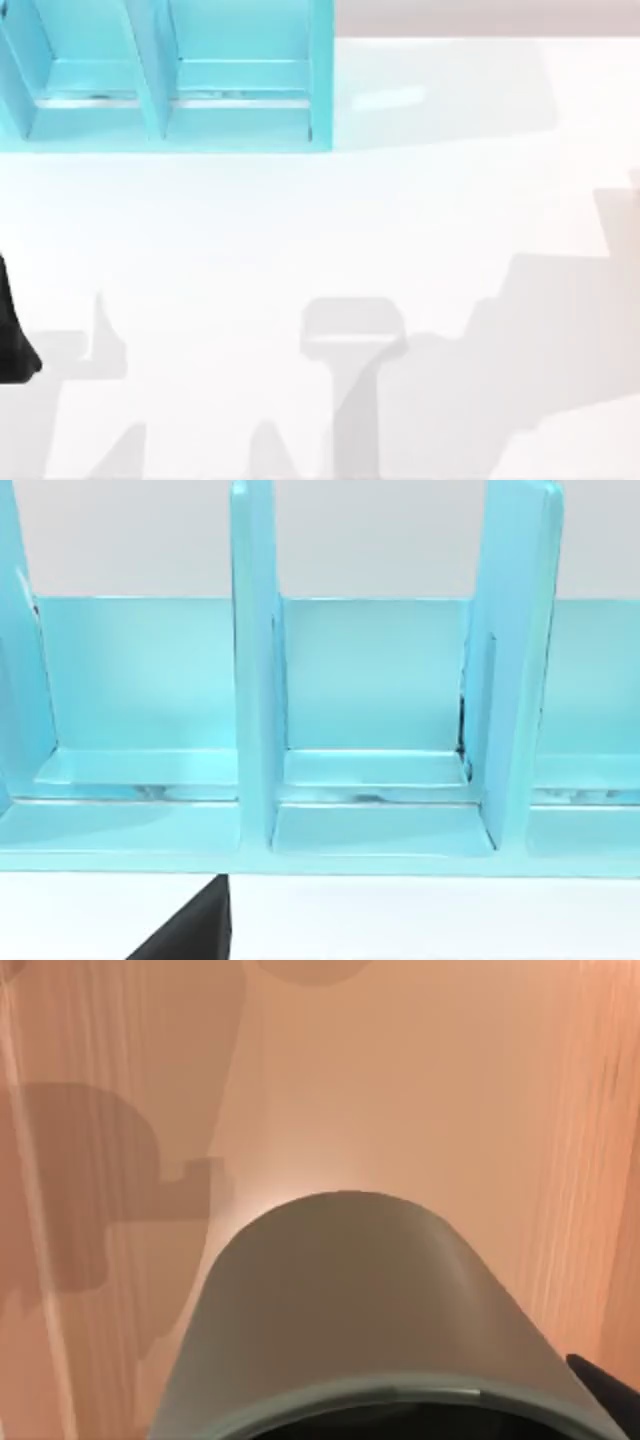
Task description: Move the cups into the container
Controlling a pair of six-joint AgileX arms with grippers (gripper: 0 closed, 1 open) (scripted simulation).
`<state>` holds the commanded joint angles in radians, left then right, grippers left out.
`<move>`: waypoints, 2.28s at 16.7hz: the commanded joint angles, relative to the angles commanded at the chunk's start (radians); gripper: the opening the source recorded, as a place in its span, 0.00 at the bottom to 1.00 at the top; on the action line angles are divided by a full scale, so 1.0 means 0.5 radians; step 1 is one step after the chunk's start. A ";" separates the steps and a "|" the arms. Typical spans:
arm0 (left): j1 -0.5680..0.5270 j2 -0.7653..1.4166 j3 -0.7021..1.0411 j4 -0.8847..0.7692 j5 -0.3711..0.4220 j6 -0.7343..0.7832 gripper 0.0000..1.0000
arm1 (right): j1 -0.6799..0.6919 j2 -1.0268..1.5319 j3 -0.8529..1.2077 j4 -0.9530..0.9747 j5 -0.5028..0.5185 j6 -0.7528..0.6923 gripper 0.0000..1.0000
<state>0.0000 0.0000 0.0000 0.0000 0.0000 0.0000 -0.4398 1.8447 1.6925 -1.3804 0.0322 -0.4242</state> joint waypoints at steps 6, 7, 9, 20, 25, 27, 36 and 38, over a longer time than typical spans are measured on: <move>0.000 0.000 0.000 0.000 0.000 0.000 1.00 | -0.145 0.024 0.067 -0.015 0.003 -0.147 0.00; 0.000 0.000 0.000 0.000 0.000 0.000 1.00 | -0.137 0.018 0.061 -0.012 0.005 -0.143 0.00; 0.000 0.000 0.000 0.000 0.000 0.000 1.00 | -0.137 0.017 0.030 0.022 0.006 -0.141 0.00; 0.000 0.000 0.000 0.000 0.000 0.000 1.00 | -0.104 0.019 -0.451 0.497 0.006 -0.106 0.00; 0.000 0.000 0.000 0.000 0.000 0.000 1.00 | -0.104 0.019 -0.451 0.497 0.006 -0.106 0.23; 0.000 0.000 0.000 0.000 0.000 0.000 1.00 | -0.104 0.019 -0.451 0.497 0.006 -0.106 0.38; 0.000 0.000 0.000 0.000 0.000 0.000 1.00 | -0.104 0.019 -0.451 0.497 0.006 -0.106 1.00; 0.000 0.000 0.000 0.000 0.000 0.000 1.00 | -0.104 0.019 -0.451 0.497 0.006 -0.106 1.00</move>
<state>0.0000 0.0000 0.0000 0.0000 0.0000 0.0000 -0.4916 1.8544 1.4668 -1.1319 0.0349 -0.4772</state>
